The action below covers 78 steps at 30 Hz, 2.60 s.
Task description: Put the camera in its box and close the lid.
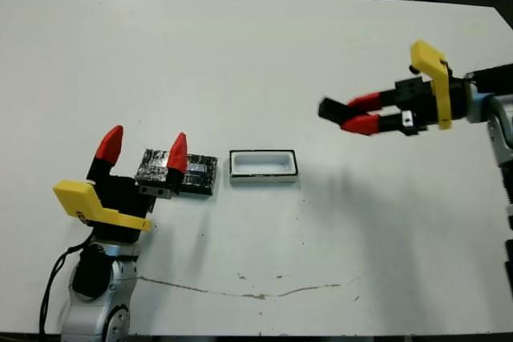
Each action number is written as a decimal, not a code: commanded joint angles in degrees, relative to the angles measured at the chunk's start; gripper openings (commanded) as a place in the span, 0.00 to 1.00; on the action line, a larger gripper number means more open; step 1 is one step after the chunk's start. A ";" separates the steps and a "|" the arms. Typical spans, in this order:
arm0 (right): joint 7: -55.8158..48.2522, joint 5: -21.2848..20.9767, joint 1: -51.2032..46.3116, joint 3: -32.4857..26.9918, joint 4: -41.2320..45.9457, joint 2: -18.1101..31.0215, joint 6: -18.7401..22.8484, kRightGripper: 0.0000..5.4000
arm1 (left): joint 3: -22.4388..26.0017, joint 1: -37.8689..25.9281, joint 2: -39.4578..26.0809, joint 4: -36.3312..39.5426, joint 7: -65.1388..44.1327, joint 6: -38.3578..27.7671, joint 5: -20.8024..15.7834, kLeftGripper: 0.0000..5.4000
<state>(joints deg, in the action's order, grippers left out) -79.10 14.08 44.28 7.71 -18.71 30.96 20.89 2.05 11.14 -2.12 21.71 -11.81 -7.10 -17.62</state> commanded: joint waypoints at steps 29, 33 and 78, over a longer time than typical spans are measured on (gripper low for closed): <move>6.66 -5.44 1.45 12.19 -4.12 -14.36 -2.24 0.31 | -0.41 0.89 0.62 -0.79 0.06 -0.74 -0.03 1.00; 7.34 -6.21 1.71 11.90 -3.50 -13.74 1.49 0.31 | -0.44 1.12 0.48 -0.40 0.33 -0.45 0.29 1.00; 3.07 -6.25 -2.61 11.83 -9.36 -9.44 -5.92 0.31 | -0.10 0.35 0.23 -0.67 0.25 -0.63 0.34 1.00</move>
<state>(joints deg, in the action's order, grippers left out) -76.47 9.30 44.23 19.02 -26.99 20.28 13.73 1.93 11.15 -1.69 21.45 -11.35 -7.66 -17.61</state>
